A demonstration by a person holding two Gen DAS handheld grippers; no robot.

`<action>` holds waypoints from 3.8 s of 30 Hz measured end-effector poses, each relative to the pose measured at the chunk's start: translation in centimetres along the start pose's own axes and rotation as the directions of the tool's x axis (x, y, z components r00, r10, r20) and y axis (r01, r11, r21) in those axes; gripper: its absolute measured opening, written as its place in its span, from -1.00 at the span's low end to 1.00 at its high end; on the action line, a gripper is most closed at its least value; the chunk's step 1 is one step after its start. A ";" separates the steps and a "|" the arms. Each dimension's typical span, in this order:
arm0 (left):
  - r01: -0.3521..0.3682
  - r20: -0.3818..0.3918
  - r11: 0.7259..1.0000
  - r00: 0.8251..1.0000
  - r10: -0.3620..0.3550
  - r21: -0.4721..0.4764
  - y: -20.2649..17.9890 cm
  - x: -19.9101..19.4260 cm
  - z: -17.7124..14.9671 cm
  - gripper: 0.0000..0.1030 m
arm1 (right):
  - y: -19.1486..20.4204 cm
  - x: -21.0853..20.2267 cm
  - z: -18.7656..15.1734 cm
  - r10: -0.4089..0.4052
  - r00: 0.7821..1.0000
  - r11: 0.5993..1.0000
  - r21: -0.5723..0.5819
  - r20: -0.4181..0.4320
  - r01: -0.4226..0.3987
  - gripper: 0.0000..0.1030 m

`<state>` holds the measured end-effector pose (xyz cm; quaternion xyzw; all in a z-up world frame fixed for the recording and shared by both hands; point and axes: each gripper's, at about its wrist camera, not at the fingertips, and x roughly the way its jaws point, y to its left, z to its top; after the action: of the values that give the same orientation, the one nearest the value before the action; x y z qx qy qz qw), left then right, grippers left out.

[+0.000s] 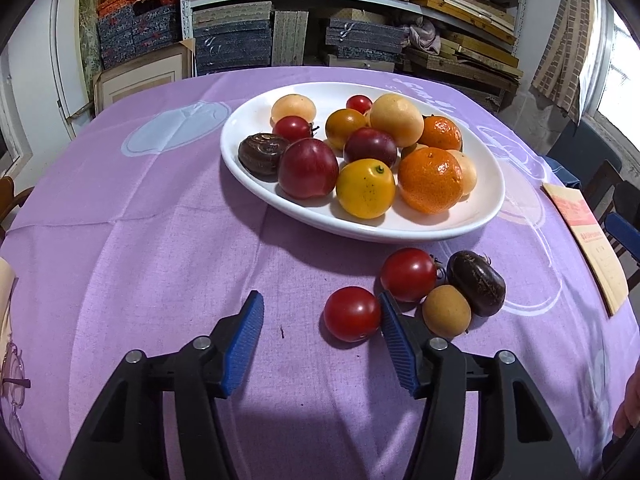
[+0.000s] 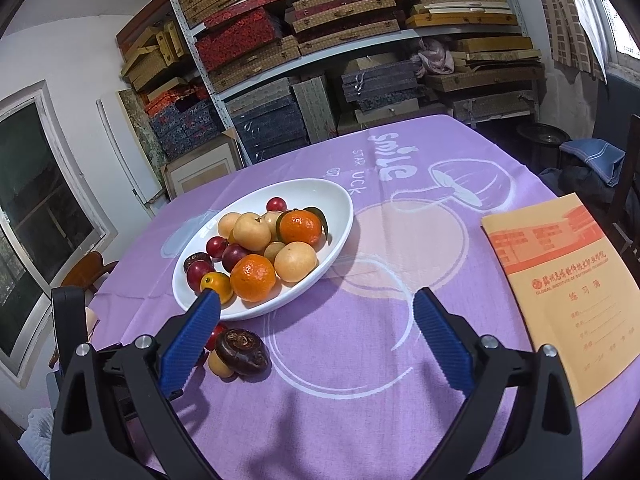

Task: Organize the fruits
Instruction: 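Close the left tool around the red tomato, then grasp the dark purple oval fruit with the right tool while the left tool holds the tomato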

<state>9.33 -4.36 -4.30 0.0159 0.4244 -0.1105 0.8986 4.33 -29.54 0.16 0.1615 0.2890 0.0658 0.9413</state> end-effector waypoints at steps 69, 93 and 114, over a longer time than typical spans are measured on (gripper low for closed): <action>-0.105 0.038 0.990 0.993 0.109 -0.089 3.1 -3.0 -2.0 -0.47 | 5.7 3.2 -3.6 -0.024 0.993 0.971 -0.238 -0.118 -0.005 0.85; -0.081 0.032 0.993 0.996 0.084 -0.084 2.9 -2.8 -2.0 -0.47 | 3.4 8.7 -3.1 0.185 0.923 0.982 0.016 -0.336 -0.191 -0.03; -0.058 0.117 0.998 0.991 0.058 -0.008 -0.1 -1.4 7.0 -0.47 | 7.3 8.9 3.8 -0.006 0.987 0.975 -0.219 -0.160 -0.030 -0.55</action>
<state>13.74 -5.07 1.20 0.0195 0.3705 -0.0840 0.9248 13.65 -21.77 0.97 0.0518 0.3534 0.1160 0.9268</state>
